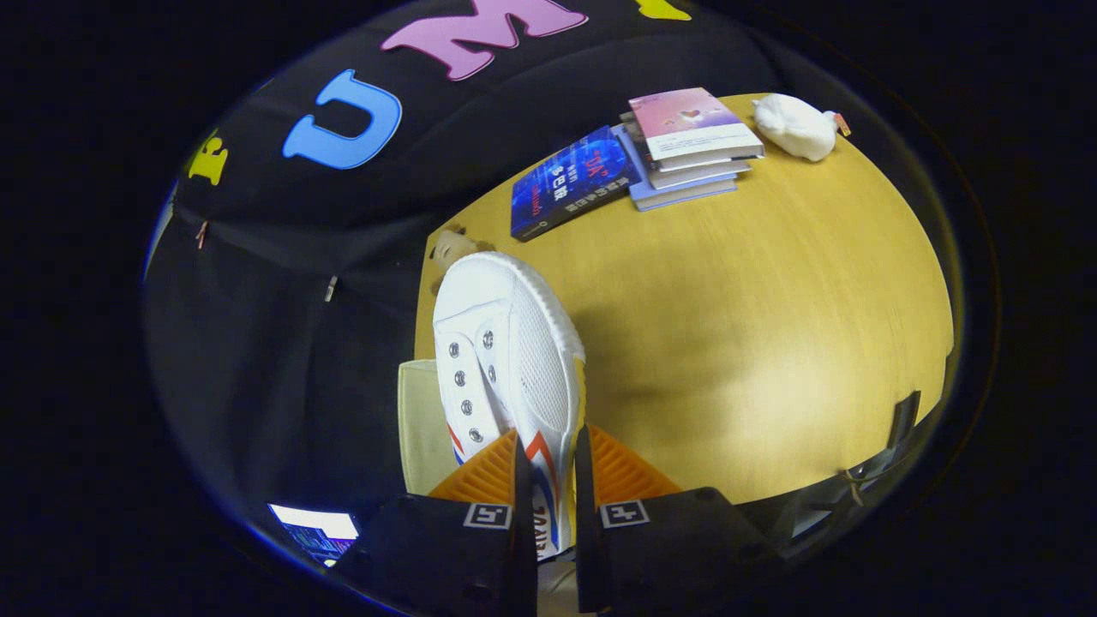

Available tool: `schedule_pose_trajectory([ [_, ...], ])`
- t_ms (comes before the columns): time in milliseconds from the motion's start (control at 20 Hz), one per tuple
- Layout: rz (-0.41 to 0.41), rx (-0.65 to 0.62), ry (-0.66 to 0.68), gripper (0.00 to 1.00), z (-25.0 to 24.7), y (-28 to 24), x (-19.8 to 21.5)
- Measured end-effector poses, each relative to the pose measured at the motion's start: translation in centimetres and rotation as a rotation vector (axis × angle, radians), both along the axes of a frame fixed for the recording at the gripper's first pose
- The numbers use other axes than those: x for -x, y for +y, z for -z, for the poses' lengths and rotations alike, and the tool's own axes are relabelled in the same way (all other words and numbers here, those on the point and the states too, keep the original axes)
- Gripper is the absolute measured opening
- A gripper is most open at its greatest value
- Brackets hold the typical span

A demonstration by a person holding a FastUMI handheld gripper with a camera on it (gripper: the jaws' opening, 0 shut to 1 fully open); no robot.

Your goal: Open the storage box then place both shoes into the box .Put the left shoe in first, then the right shoe, with the right side of both shoes facing outward in a uniform manner.

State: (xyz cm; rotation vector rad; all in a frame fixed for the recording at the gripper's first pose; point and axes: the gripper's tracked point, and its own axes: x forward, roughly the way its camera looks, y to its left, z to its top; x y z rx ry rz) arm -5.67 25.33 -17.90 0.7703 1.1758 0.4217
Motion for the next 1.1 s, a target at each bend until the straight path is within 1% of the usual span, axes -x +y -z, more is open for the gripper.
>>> schedule_pose_trajectory([
  [150,-0.056,-0.017,0.013,0.22,-1.9,4.2,1.2],
  [500,-0.150,-0.014,0.090,0.22,-2.1,12.4,3.9],
  [650,-0.178,0.042,0.122,0.23,-0.8,14.0,4.6],
  [850,-0.181,0.155,0.158,0.23,1.6,13.7,5.0],
  [900,-0.171,0.149,0.154,0.33,1.5,13.7,4.9],
  [950,-0.157,0.104,0.152,0.38,0.7,14.3,4.6],
  [1050,-0.145,0.092,0.121,0.48,-0.3,14.0,3.2],
  [1100,-0.154,0.104,0.102,0.69,-0.4,13.8,2.7],
])
